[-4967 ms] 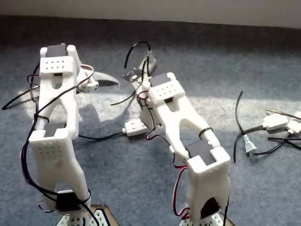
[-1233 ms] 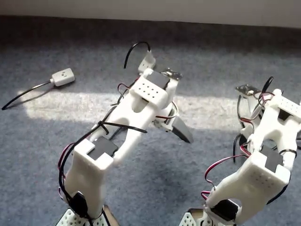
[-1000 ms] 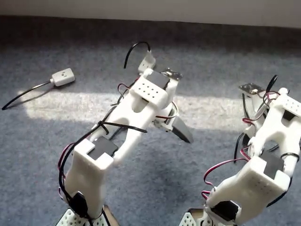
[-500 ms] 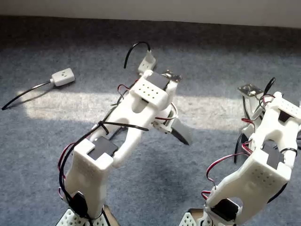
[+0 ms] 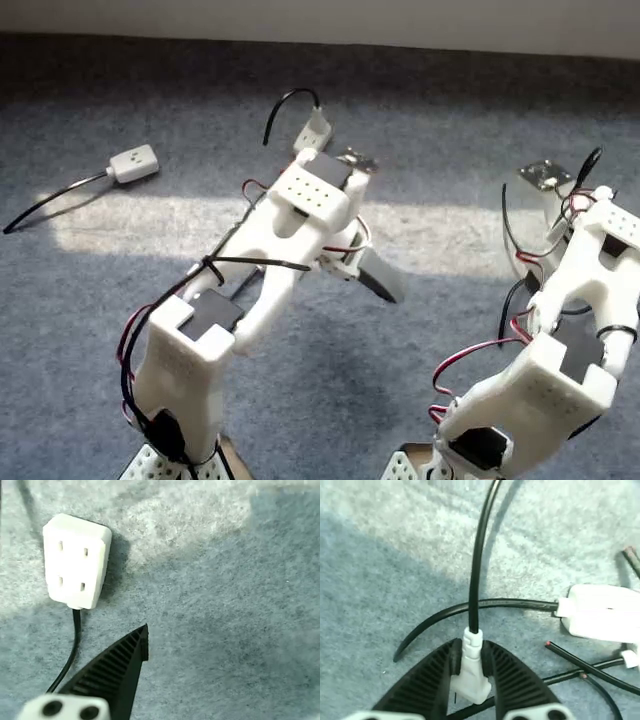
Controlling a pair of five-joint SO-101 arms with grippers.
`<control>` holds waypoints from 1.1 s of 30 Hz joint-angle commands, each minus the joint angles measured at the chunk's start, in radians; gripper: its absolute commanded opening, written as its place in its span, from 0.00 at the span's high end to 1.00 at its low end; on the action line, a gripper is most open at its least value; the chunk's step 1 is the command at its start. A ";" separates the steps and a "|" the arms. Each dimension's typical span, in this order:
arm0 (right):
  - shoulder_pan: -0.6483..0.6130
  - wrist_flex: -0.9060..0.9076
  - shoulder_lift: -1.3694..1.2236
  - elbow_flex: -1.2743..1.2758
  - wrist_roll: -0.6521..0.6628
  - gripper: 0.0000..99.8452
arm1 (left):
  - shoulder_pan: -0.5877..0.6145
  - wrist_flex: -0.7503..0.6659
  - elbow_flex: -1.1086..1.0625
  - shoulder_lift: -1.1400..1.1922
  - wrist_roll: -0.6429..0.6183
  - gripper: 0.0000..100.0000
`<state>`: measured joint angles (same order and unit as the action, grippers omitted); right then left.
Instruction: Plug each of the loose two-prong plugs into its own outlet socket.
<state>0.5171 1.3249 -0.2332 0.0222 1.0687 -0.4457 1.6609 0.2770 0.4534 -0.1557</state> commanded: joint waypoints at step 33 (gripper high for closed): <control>-1.555 -0.147 -0.326 -0.601 -0.913 0.97 | 1.477 -0.094 -0.125 -0.340 0.354 0.41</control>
<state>-0.9943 1.1976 -0.4726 -0.3951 0.1880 0.8968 1.6717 0.1788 0.1542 0.1849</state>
